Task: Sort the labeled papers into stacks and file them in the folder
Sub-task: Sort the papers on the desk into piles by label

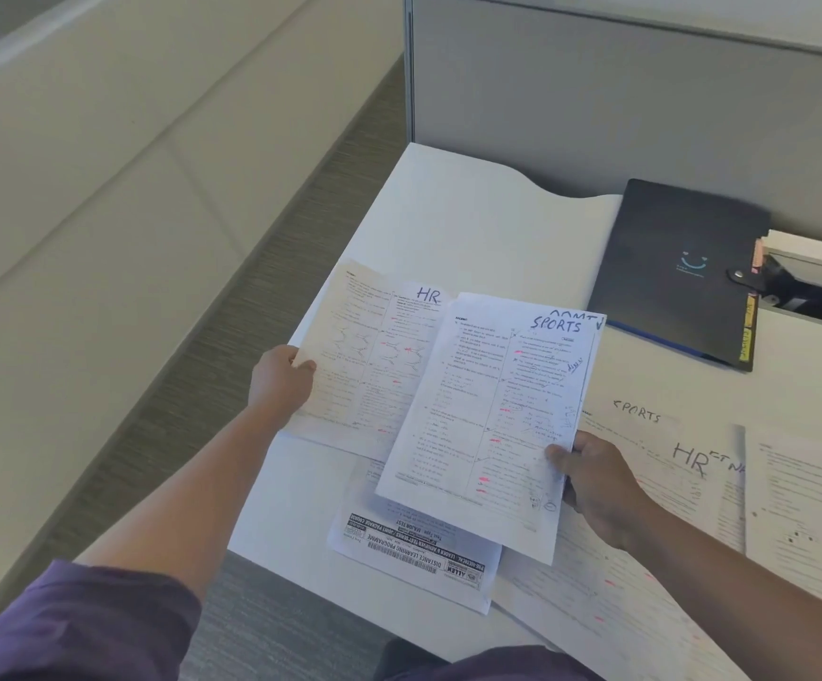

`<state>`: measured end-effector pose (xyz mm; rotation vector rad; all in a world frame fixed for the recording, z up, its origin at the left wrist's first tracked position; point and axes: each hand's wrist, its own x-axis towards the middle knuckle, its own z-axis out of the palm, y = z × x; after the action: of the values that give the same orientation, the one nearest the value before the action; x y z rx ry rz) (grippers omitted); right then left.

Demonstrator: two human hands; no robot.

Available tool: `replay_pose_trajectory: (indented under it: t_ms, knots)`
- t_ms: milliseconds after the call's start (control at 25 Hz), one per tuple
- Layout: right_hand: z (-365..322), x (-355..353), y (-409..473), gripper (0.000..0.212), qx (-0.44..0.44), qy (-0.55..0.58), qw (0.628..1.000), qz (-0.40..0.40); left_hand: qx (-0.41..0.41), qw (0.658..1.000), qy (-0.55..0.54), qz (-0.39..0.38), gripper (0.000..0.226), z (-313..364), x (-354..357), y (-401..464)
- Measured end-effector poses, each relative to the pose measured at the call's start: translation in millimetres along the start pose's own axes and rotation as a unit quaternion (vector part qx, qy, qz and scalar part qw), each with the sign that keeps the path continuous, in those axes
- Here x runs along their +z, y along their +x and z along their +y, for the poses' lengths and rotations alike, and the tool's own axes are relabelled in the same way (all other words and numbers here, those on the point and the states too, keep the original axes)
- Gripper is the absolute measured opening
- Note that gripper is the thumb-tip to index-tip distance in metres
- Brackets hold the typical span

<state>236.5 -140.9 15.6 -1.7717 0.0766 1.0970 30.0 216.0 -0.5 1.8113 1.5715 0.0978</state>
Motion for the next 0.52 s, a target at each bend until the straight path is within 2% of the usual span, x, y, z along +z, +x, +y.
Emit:
replay_pose_trajectory:
  t_ms: [80, 120, 160, 200, 280, 360, 440, 520]
  knots:
    - [-4, 6, 0, 0.021, -0.004, 0.010, 1.000, -0.018, 0.034, 0.995, 0.058, 0.068, 0.051, 1, 0, -14]
    - [-7, 10, 0, 0.022, -0.007, 0.012, 1.000, -0.028, 0.065, 0.993, 0.052, 0.079, 0.058, 3, 1, -23]
    - [-9, 14, 0, 0.022, -0.010, 0.012, 0.999, -0.037, 0.092, 0.995, 0.010, 0.043, 0.062, 6, 3, -34]
    - [-12, 19, 0, 0.022, -0.012, 0.012, 0.999, -0.044, 0.092, 0.994, -0.056, -0.028, 0.064, 9, 6, -45]
    - [-18, 30, -1, 0.021, -0.015, 0.015, 0.998, -0.056, 0.032, 0.970, -0.169, -0.173, 0.065, 14, 11, -65]
    - [-21, 42, -3, 0.020, -0.020, 0.020, 0.997, -0.076, -0.016, 0.943, -0.241, -0.229, 0.050, 10, 15, -76]
    - [-22, 53, -6, 0.019, -0.025, 0.021, 0.995, -0.098, -0.031, 0.937, -0.275, -0.214, 0.024, 3, 15, -82]
    - [-19, 63, -9, 0.017, -0.025, 0.021, 0.992, -0.120, -0.038, 0.941, -0.283, -0.184, 0.010, -6, 10, -83]
